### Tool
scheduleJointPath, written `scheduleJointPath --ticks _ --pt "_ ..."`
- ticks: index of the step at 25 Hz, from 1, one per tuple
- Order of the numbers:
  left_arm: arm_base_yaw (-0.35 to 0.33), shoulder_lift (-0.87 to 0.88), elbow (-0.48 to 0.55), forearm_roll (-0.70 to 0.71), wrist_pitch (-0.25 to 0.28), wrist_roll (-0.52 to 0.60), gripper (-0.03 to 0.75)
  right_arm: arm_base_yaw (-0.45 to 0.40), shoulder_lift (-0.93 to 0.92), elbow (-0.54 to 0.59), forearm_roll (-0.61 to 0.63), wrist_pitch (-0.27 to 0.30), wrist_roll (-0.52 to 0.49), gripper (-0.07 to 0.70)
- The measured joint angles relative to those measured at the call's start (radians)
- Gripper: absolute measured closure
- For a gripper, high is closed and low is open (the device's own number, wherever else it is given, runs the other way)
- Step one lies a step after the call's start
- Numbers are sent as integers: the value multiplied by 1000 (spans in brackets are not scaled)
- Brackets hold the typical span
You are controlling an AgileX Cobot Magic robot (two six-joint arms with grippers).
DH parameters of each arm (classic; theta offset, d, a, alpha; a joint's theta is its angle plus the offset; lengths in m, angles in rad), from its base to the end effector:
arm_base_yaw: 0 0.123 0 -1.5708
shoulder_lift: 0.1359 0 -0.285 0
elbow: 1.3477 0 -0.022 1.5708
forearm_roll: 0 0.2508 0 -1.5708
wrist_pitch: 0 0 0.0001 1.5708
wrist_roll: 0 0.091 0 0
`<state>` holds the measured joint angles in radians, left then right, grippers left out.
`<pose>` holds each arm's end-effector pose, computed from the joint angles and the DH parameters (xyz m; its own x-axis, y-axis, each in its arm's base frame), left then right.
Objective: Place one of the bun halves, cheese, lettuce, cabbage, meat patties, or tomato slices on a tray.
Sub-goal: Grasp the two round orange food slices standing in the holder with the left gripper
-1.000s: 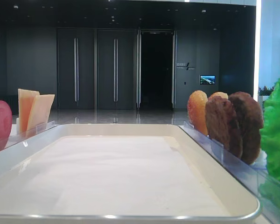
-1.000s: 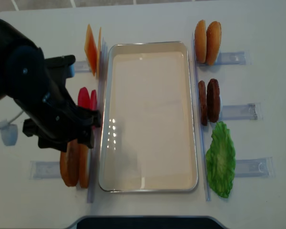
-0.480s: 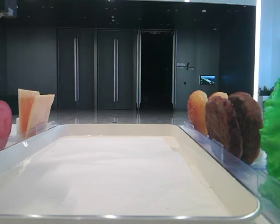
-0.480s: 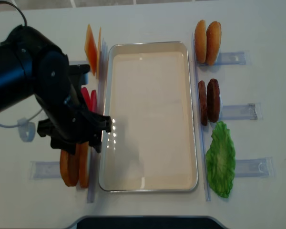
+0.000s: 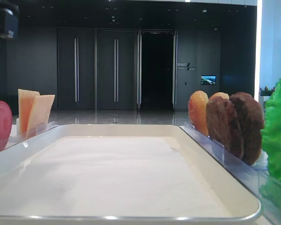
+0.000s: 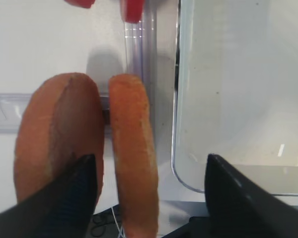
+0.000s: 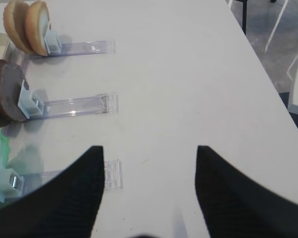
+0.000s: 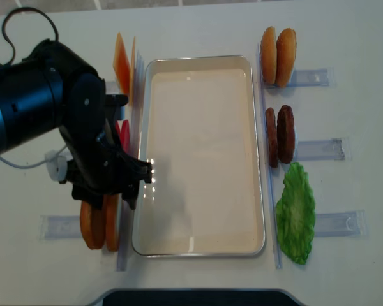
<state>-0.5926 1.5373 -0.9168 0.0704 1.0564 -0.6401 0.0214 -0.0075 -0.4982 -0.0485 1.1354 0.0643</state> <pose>0.2143 -0.1376 0.2071 -0.9997 -0.0117 -0.0202 -0.0129 0.9981 0.0605 -0.0090 -0.0042 0.2709 -0.5146 0.0328 -0.8568 0.0389 0.9991 0.0149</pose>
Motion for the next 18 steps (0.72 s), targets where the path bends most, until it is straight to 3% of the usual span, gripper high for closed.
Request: scheduleJointPath --ticks 4,12,18 --pt "0 6 0 5 3 2 263 0 0 0 0 0 0 215" --pt "0 6 0 14 34 26 535 0 0 0 0 0 0 215" --pt "0 2 -2 19 54 53 554 0 0 0 0 0 0 215"
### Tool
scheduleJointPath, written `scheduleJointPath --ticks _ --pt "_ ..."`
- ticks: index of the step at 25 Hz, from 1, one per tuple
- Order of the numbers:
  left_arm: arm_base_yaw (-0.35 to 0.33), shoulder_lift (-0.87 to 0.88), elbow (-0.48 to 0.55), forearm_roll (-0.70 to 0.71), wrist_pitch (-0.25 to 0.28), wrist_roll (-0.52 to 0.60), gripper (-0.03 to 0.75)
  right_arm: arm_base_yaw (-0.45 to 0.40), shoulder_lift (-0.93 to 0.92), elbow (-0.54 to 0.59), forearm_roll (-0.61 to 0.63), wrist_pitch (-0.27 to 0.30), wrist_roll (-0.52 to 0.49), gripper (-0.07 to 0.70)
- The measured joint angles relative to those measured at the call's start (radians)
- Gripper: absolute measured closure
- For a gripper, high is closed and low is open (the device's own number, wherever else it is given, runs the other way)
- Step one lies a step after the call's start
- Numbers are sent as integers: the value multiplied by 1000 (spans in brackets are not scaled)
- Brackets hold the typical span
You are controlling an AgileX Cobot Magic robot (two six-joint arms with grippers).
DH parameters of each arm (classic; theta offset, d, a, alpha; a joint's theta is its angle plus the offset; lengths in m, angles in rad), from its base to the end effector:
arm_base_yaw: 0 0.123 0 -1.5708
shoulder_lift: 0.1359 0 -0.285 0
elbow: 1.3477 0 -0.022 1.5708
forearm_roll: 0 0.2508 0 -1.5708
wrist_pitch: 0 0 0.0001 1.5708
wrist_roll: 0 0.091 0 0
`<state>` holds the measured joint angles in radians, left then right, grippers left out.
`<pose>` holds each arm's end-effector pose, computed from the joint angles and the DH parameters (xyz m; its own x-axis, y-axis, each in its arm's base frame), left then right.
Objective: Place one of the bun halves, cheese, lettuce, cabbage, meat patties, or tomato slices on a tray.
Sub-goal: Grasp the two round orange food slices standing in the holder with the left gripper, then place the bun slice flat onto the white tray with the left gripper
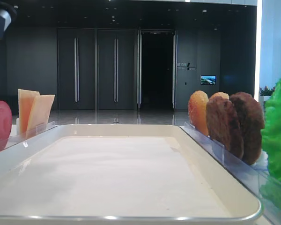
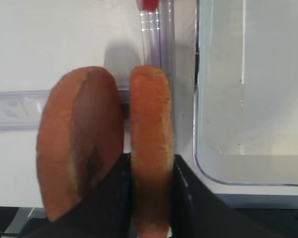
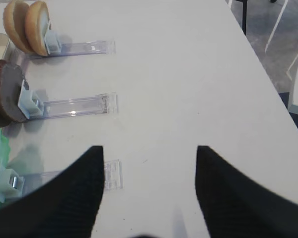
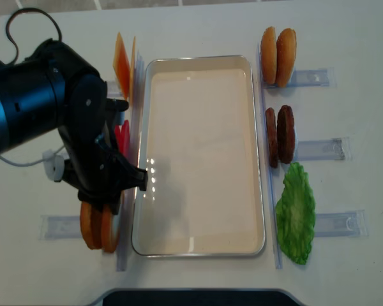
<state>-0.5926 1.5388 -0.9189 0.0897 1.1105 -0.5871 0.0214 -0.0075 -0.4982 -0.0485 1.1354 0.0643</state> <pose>0.2117 -0.1337 0.2076 -0.9987 0.0473 0.0188 0.0490 0.9932 0.1052 -0.0090 -0.0042 0.2709 -0.5146 0.0328 -0.8568 0.0389 0.9991 0.0149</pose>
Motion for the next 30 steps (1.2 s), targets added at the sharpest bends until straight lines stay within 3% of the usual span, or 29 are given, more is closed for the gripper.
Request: scheduleJointPath --ticks 10,14,18,24,30 --pt "-1 -290 0 -57 22 16 556 0 0 0 0 0 0 215" --pt "-1 -437 2 -119 -24 35 556 0 0 0 0 0 0 215" --pt "-1 -545 64 -257 -137 124 556 0 0 0 0 0 0 215" --pt "-1 -587 257 -489 -350 330 556 0 0 0 0 0 0 215" --pt "-1 -519 377 -761 -548 622 556 0 0 0 0 0 0 215"
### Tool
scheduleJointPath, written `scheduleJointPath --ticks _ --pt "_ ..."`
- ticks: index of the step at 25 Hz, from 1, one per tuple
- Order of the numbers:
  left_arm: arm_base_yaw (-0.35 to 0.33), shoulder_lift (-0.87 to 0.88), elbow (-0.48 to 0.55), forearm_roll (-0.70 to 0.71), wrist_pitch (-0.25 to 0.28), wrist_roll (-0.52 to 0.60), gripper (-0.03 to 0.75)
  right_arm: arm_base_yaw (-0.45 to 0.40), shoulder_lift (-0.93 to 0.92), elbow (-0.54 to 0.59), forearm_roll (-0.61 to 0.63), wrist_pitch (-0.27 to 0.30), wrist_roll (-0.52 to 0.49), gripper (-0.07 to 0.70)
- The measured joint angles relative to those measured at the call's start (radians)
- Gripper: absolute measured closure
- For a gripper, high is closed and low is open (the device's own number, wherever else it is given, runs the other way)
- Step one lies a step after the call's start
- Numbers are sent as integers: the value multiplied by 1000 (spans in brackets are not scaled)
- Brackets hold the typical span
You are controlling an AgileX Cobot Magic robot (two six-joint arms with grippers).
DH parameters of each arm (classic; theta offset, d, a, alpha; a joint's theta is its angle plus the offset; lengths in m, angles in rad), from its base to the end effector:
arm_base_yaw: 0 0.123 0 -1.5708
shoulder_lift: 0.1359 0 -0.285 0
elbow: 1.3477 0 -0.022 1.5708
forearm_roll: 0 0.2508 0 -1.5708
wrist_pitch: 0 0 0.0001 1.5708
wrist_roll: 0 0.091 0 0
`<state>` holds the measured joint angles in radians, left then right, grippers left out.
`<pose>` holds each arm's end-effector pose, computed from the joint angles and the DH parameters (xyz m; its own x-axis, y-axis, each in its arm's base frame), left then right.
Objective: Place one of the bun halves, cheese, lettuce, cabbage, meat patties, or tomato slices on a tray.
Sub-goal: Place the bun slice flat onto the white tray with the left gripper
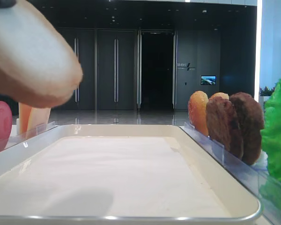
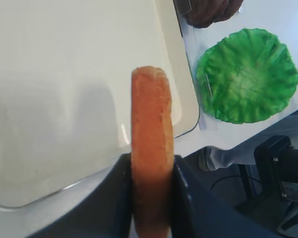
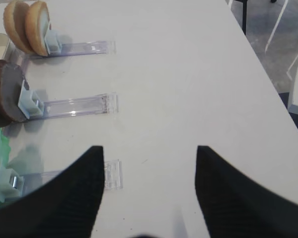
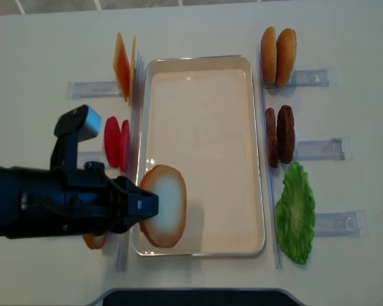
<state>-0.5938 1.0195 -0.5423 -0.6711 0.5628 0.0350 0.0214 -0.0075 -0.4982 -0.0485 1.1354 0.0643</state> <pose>0.1339 -0.1269 0.2443 -0.9030 0.0085 -0.4296 0.2740 0.7815 -0.5605 -0.0090 -0.0042 0.2709 -0.5146 0.0328 -0.8568 0.0389 0.9991 0.0149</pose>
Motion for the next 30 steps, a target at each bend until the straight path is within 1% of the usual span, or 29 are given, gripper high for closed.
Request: scheduleJointPath --ticks 1,6,7,9,10,12,17,20,22,24,30 --pt "0 21 5 -40 -25 49 556 0 0 0 0 0 0 215" --pt "0 137 7 -245 -113 272 556 0 0 0 0 0 0 215" --pt "0 196 7 -337 -133 370 556 0 0 0 0 0 0 215" --pt "0 249 7 -440 -141 480 556 0 0 0 0 0 0 215" --pt "0 249 7 -440 -141 480 556 0 0 0 0 0 0 215" --pt "0 304 7 -535 -143 584 556 0 0 0 0 0 0 215" --pt "0 413 7 -827 -143 895 556 0 0 0 0 0 0 215" --pt "0 456 6 -959 -142 1032 556 0 0 0 0 0 0 215" --pt "0 486 6 -1012 -140 1098 556 0 0 0 0 0 0 215" --pt "0 514 6 -1031 -131 1147 556 0 0 0 0 0 0 215" --pt "0 569 6 -1039 -116 1175 556 0 0 0 0 0 0 215"
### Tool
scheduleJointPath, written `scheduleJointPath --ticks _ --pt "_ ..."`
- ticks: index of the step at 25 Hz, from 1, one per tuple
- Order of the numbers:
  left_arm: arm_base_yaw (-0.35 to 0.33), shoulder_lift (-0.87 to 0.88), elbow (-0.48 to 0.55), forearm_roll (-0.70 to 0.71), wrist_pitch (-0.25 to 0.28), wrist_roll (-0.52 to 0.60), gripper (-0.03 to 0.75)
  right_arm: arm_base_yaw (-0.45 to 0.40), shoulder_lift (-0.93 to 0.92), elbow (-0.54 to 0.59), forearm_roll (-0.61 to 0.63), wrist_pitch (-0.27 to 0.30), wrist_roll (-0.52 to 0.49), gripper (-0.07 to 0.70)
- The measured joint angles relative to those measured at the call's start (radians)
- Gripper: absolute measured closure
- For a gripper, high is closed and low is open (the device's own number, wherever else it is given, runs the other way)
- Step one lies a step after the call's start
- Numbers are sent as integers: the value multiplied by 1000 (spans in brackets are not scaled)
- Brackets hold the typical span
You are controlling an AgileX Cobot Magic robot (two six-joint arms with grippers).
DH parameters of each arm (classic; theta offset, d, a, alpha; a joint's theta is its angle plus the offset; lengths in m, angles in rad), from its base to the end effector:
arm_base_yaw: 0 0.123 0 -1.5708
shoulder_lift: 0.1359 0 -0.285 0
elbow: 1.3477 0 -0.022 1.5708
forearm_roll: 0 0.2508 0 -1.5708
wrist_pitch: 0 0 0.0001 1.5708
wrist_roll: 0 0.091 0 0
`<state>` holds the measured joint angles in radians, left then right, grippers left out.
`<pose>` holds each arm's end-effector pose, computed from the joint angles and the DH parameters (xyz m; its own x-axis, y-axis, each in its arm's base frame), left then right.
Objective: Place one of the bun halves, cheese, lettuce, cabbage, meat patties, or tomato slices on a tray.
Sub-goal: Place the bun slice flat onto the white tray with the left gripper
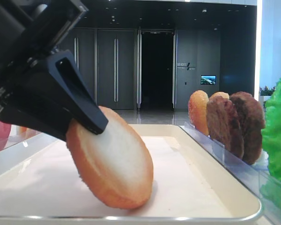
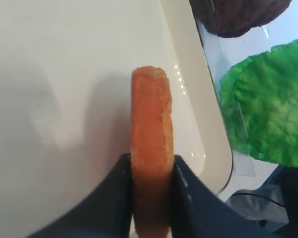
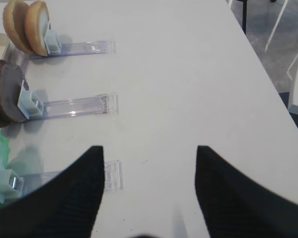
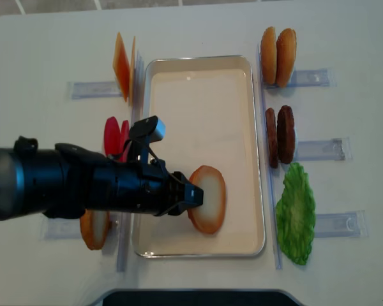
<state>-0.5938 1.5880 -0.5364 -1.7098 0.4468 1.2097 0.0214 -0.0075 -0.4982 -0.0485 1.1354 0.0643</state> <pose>0.1901 -0.1754 0.1468 -0.9221 0.0854 -0.3774 0.3131 0.7377 -0.5982 -0.0090 -0.0042 0.2709 -0.5146 0.0328 -0.8568 0.0389 0.9991 0.0149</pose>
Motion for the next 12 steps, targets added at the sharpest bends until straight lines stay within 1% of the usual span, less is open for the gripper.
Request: scheduleJointPath --ticks 6,8,9,10,12 --pt "0 2 -2 -6 -5 19 556 0 0 0 0 0 0 215" --pt "0 2 -2 -6 -9 19 545 0 0 0 0 0 0 215" --pt "0 2 -2 -6 -9 19 526 0 0 0 0 0 0 215" --pt "0 2 -2 -6 -12 19 487 0 0 0 0 0 0 215" --pt "0 3 -2 -6 -16 18 375 0 0 0 0 0 0 215"
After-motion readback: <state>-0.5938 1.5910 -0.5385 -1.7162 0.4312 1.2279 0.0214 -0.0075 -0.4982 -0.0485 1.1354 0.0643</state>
